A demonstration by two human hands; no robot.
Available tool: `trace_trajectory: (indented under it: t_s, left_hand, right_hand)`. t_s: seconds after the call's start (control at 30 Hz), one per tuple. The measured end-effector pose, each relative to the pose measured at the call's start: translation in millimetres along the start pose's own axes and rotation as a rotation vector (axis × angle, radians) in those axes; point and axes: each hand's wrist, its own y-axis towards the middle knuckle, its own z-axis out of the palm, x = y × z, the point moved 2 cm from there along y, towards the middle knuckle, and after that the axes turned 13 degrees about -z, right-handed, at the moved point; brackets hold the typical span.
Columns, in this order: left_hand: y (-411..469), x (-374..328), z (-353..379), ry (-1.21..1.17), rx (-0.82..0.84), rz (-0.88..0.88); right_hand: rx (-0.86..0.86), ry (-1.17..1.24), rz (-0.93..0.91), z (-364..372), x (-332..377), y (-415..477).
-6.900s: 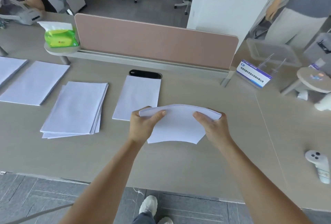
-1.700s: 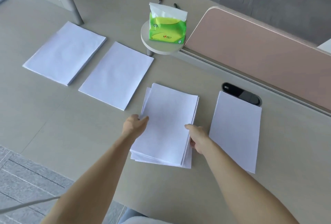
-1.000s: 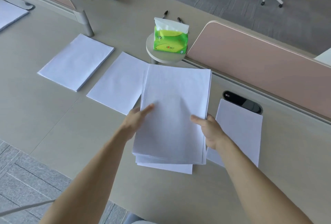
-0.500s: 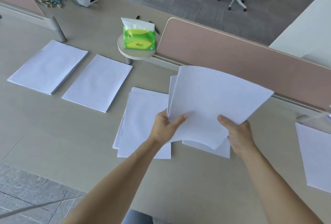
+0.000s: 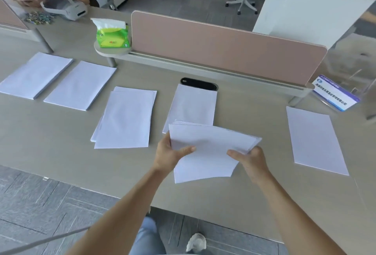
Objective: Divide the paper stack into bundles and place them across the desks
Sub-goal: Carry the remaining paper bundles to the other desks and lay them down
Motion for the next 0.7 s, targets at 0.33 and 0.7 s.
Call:
trace_trajectory:
  t_s: [0.33,0.7]
  left_hand:
    - [-32,-10,53,0.029,-0.088,0.125]
    - [-19,-12,72,0.077,0.065,0.048]
  right_hand:
    - [-0.113,0.13,-0.084,-40,17,-23]
    - [-0.161,0.121,-0.049,-57,24,-26]
